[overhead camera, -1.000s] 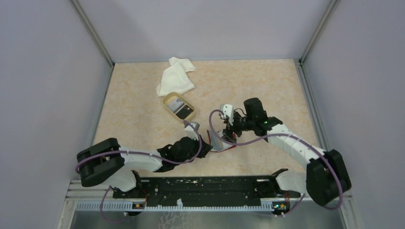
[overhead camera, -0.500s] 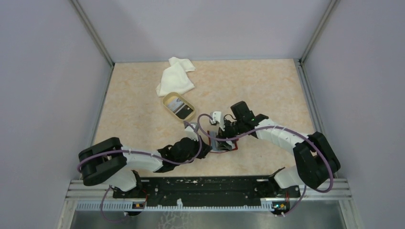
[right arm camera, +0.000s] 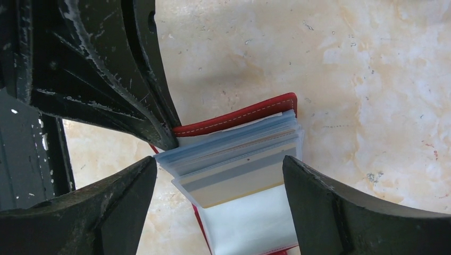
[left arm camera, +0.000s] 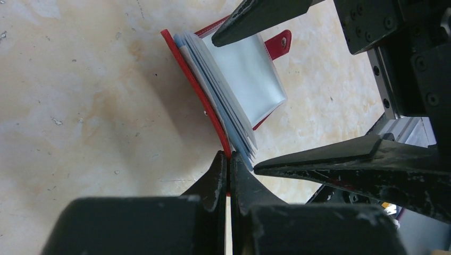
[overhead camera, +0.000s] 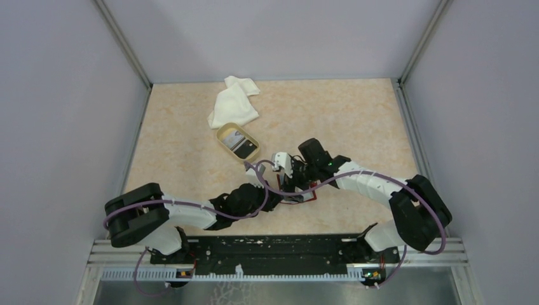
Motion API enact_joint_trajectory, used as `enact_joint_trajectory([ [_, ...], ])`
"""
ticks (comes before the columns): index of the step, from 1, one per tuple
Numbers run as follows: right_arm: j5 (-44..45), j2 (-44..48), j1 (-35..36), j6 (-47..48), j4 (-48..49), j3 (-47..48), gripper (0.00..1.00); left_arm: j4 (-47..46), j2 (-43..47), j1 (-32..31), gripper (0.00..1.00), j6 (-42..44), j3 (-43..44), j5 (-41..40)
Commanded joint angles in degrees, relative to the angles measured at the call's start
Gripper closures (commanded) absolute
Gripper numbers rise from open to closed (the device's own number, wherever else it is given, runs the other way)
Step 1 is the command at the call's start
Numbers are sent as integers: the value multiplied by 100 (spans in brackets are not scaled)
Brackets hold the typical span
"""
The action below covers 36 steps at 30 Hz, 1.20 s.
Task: Put the credit cards into the card holder
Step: Open the card holder at the center of the board.
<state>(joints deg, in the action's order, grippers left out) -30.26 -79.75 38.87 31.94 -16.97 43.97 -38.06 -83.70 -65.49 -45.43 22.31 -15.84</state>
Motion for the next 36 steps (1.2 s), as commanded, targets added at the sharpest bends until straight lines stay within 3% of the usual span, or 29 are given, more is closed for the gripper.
enact_joint_trajectory([
  [1,247,-116,91,-7,255,86,13,-271,-68,-7,100,-71,-56,98],
  [15,1416,133,74,-218,521,67,20,-311,-83,-7,100,-165,-210,49],
  [26,1803,300,-266,-238,513,63,28,-359,-149,-7,100,-276,-277,8],
  [32,1715,405,-671,-240,412,72,28,-431,-52,-7,100,-300,-353,-14],
  [36,948,722,-817,-318,478,-13,21,-525,-25,-12,100,-305,-382,-20],
])
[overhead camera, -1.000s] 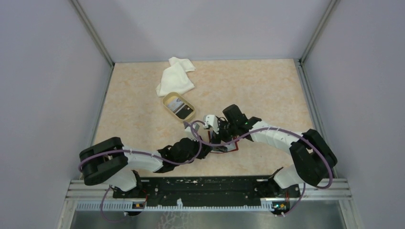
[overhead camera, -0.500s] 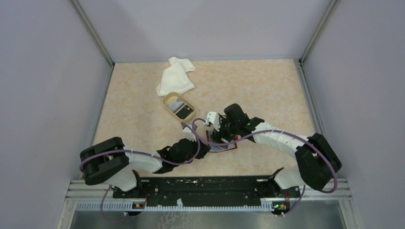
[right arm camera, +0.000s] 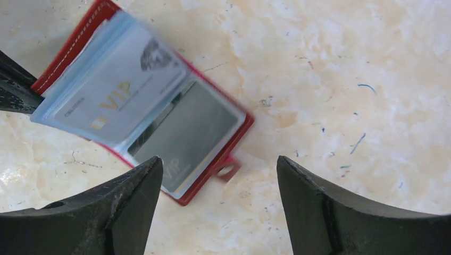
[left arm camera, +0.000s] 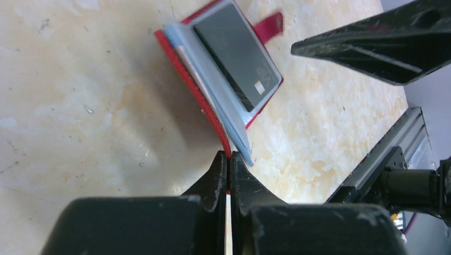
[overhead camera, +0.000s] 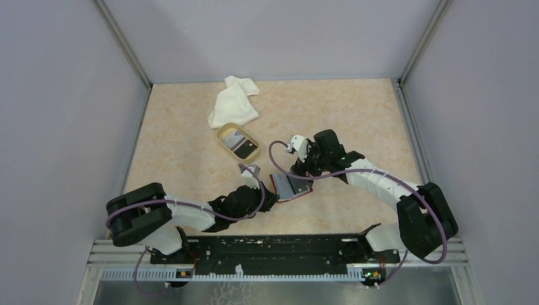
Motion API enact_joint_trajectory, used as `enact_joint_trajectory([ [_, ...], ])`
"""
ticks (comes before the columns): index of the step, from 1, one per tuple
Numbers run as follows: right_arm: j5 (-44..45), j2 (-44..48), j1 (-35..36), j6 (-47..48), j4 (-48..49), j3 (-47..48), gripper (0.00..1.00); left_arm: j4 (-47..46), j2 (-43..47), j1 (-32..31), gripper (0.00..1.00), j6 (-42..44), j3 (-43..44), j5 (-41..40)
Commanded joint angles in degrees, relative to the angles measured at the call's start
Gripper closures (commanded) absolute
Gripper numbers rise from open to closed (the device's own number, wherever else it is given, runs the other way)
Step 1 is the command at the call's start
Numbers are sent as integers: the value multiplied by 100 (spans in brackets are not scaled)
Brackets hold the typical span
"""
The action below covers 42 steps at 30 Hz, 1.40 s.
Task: Put the credit cards into the card holder
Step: Open the card holder at the center of the board.
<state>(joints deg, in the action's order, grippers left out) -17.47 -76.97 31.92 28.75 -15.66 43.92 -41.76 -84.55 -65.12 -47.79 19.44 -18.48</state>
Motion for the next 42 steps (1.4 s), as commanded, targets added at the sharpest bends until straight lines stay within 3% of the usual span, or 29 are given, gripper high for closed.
enact_joint_trajectory([
  [1,-571,564,-124,11,379,-52,19,-181,61,-45,100,-72,-103,248],
  [5,-1494,1081,-125,92,521,-216,13,-276,72,-46,100,-81,-165,257],
  [10,-2459,1311,-134,525,298,-279,13,-320,108,-45,100,-43,-165,312],
  [15,-2759,1033,-121,626,247,-303,14,-369,59,-46,100,0,-117,355],
  [24,-2023,-217,378,320,83,68,33,-583,-92,-44,100,-40,-193,373],
  [37,-1489,-635,812,171,194,122,20,-756,-107,-49,100,-64,-309,437],
  [42,-1138,-709,894,28,351,125,20,-816,-166,-44,100,-34,-285,522],
])
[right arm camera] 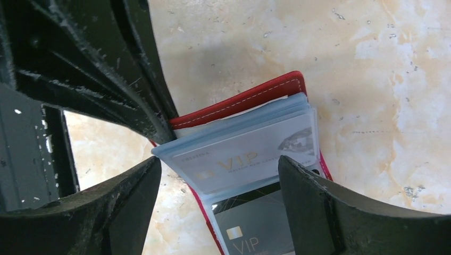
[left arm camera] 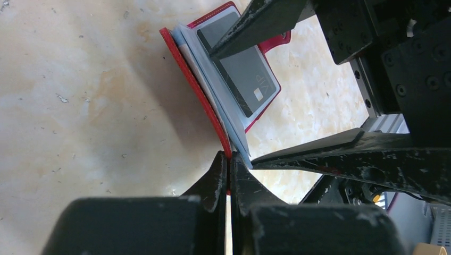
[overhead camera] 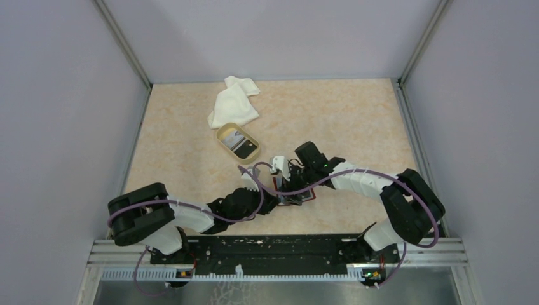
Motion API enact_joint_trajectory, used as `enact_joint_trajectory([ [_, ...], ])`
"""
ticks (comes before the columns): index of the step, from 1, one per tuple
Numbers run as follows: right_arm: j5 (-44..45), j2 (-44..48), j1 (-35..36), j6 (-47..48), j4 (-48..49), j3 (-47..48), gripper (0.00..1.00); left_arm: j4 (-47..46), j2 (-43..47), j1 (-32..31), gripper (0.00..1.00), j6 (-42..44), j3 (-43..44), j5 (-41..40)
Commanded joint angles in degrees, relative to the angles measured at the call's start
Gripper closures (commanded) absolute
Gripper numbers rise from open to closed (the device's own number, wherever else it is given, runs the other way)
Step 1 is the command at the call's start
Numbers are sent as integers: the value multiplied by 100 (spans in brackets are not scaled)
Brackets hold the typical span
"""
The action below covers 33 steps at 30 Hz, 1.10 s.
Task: Put the credit cards into the card holder
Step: Open the card holder at the center of the board.
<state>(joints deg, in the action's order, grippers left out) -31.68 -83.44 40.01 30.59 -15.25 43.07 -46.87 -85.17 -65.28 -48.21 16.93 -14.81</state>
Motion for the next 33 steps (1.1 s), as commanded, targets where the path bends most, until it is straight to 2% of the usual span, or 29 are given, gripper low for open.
enact_joint_trajectory([
  [1,341,-67,88,-185,338,204,20,-321,-121,-31,100,12,-28,180],
  [6,443,-16,95,-246,421,184,22,-399,-236,-29,100,21,9,280],
  [14,1058,218,95,-241,486,150,33,-358,-188,-31,100,-8,-81,199],
  [33,1530,645,-249,74,299,30,33,-152,-83,-29,100,-193,-199,-103],
])
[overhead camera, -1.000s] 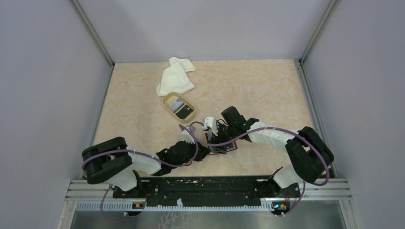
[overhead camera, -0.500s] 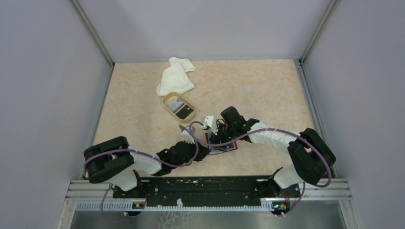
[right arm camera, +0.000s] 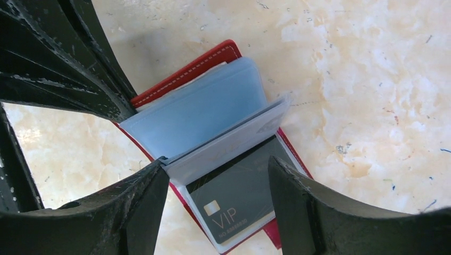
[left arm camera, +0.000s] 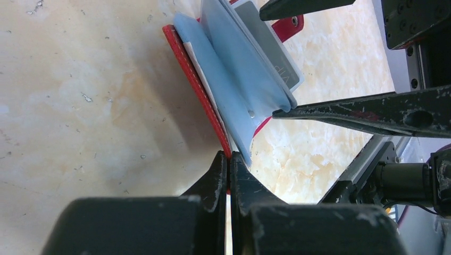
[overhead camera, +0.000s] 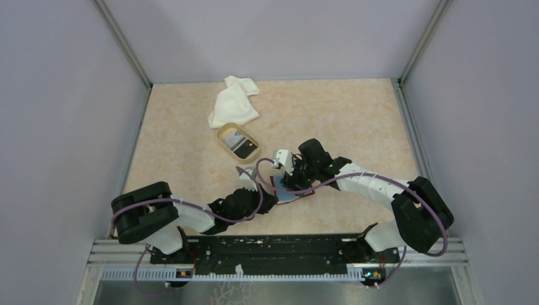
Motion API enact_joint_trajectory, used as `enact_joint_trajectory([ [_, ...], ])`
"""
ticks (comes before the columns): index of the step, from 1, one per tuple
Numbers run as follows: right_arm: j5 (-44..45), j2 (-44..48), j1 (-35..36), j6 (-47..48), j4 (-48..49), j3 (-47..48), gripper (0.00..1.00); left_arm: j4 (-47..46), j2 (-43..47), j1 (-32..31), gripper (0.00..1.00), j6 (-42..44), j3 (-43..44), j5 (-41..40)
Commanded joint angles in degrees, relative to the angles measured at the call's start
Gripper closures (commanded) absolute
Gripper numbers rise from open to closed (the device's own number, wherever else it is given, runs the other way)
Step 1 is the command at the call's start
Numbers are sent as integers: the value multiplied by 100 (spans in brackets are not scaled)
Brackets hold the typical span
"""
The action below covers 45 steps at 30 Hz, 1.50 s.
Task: Put the credit cards into the card holder
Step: Open the card holder at the center of the board.
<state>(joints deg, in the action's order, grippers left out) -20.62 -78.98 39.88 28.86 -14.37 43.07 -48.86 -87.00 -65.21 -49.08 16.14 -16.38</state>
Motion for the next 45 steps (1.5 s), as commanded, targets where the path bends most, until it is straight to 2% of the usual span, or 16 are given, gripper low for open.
enact_joint_trajectory([
  [1,427,199,-307,282,171,39,33,49,122,-36,100,-121,-134,39],
  [9,515,192,-509,405,-49,101,28,63,222,-36,100,-111,-160,-11],
  [15,583,105,-654,265,-75,176,27,92,227,-40,100,-102,-130,10],
  [22,-744,199,-990,-72,-246,281,28,79,166,-36,100,-111,-86,36],
  [27,-1112,-117,-982,7,-487,419,34,73,152,-36,100,-124,-50,62],
  [35,-922,-565,-892,69,-628,532,44,54,143,-36,100,-129,-49,106],
  [37,-715,-700,-869,13,-639,566,48,126,216,-36,91,-145,-69,56],
  [41,-304,-886,-868,-13,-717,636,59,569,674,-38,65,-181,-172,-183],
  [45,-104,-988,-868,-34,-781,706,68,1263,1415,-36,50,-130,-252,-428],
])
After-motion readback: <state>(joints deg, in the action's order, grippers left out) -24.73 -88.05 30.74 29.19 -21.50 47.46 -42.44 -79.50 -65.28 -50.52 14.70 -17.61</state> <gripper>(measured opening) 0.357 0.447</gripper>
